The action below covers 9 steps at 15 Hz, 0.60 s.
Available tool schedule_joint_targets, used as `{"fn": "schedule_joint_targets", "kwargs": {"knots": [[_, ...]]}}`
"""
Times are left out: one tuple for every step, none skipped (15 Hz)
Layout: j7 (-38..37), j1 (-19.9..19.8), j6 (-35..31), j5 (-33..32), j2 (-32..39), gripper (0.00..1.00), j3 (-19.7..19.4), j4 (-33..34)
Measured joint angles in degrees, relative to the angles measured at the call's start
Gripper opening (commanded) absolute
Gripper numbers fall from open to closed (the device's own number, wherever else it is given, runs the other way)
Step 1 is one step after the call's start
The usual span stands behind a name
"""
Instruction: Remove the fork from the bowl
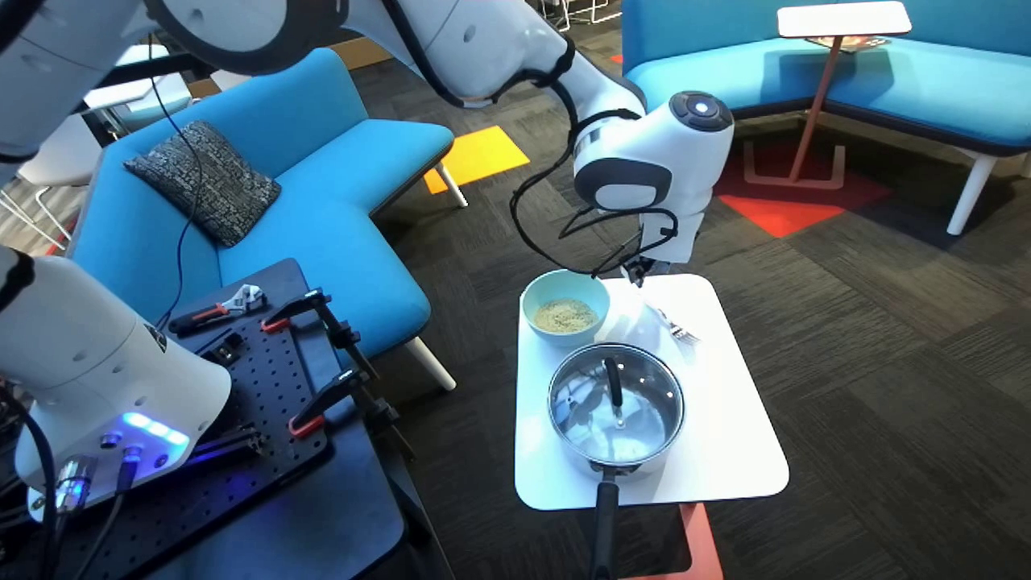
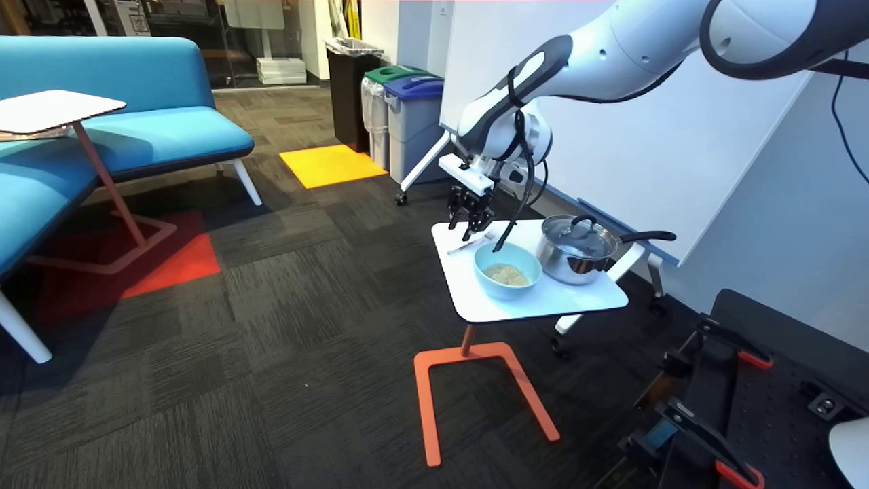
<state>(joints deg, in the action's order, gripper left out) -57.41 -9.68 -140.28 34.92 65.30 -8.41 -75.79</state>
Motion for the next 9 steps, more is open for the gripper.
{"fn": "schedule_joint_targets", "kwargs": {"knots": [[1.41,-0.40,0.00,-0.18,-1.18,0.94,0.55,-0.82],[3.27,-0.70,0.00,-0.31,-2.82,0.99,1.00,-2.32],[5.25,-1.01,0.00,-0.48,-4.89,1.00,1.37,-4.37],[7.01,-1.14,0.01,-0.83,-7.26,1.00,1.42,-6.80],[8.55,-1.17,0.01,-1.39,-9.72,1.00,1.29,-9.29],[9.93,-1.17,0.00,-2.07,-12.25,1.00,1.11,-11.83],[11.08,-1.17,-0.05,-2.77,-14.78,1.00,0.92,-14.40],[12.07,-1.15,-0.20,-3.42,-17.29,1.00,0.70,-16.97],[13.12,-1.13,-0.49,-3.84,-19.83,1.00,0.51,-19.65]]}}
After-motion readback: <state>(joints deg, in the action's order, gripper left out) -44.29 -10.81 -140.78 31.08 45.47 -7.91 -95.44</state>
